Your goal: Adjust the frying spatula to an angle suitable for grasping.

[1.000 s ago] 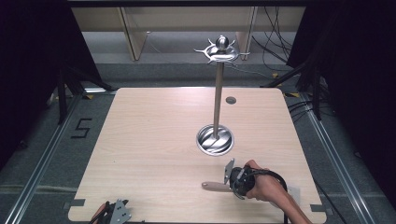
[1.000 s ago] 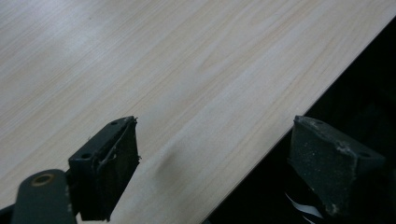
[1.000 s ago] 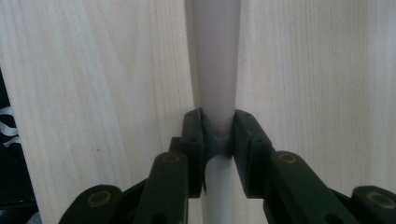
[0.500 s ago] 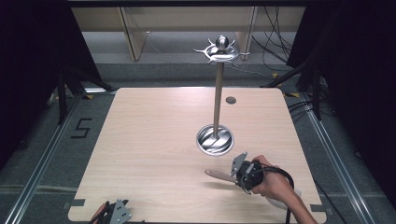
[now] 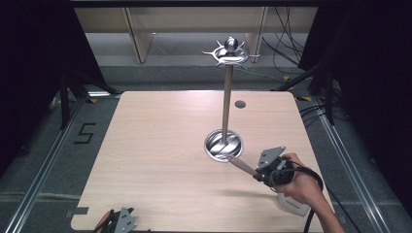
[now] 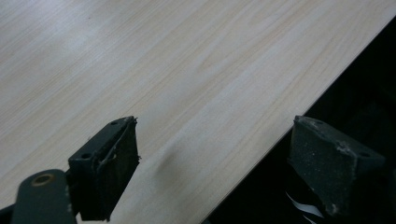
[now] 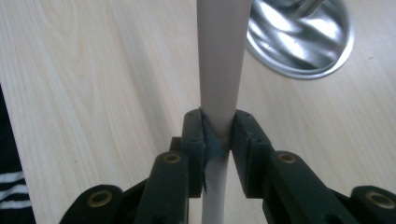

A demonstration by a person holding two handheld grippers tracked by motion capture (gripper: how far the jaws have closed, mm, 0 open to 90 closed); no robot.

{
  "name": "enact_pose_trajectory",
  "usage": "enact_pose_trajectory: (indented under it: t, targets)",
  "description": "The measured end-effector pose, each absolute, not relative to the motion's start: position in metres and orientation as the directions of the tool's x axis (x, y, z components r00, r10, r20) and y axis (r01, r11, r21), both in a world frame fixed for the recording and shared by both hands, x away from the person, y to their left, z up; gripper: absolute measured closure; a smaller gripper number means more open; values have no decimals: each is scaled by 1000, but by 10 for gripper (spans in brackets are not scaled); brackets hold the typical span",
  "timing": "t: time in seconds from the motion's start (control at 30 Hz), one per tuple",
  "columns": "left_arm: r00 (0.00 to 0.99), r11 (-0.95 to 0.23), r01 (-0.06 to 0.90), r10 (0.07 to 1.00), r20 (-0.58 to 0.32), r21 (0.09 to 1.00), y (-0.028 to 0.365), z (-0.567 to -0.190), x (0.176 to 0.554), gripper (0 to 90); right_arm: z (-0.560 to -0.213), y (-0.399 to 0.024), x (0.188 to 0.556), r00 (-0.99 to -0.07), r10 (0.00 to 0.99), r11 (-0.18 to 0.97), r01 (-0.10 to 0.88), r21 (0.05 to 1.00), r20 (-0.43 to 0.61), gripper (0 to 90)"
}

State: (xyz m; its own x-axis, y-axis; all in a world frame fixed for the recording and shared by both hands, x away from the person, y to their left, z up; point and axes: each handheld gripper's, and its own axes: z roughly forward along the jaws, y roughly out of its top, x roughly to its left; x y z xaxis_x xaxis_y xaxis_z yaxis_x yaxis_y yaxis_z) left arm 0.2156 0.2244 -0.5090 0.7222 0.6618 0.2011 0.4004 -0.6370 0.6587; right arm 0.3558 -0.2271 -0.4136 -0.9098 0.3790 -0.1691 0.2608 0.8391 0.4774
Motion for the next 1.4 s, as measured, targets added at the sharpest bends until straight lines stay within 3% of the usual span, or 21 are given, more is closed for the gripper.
enact_pose_trajectory:
  t: [0.03,0.33,0.57,1.4]
  targets:
    - [720,-633,405,666,197,660,224,-510,216,150,-406,-232,351,-881,449,802,321,504,-152,763]
    - [721,-633,404,665,197,660,224,-509,216,150,-384,-249,352,-866,474,708,268,654,-158,763]
    - [720,-632,402,665,197,662,225,-509,216,150,-373,-261,353,-822,560,590,309,746,-103,764]
    - [707,-600,421,687,169,680,225,-510,215,150,-344,-251,367,-820,571,386,235,892,-31,763]
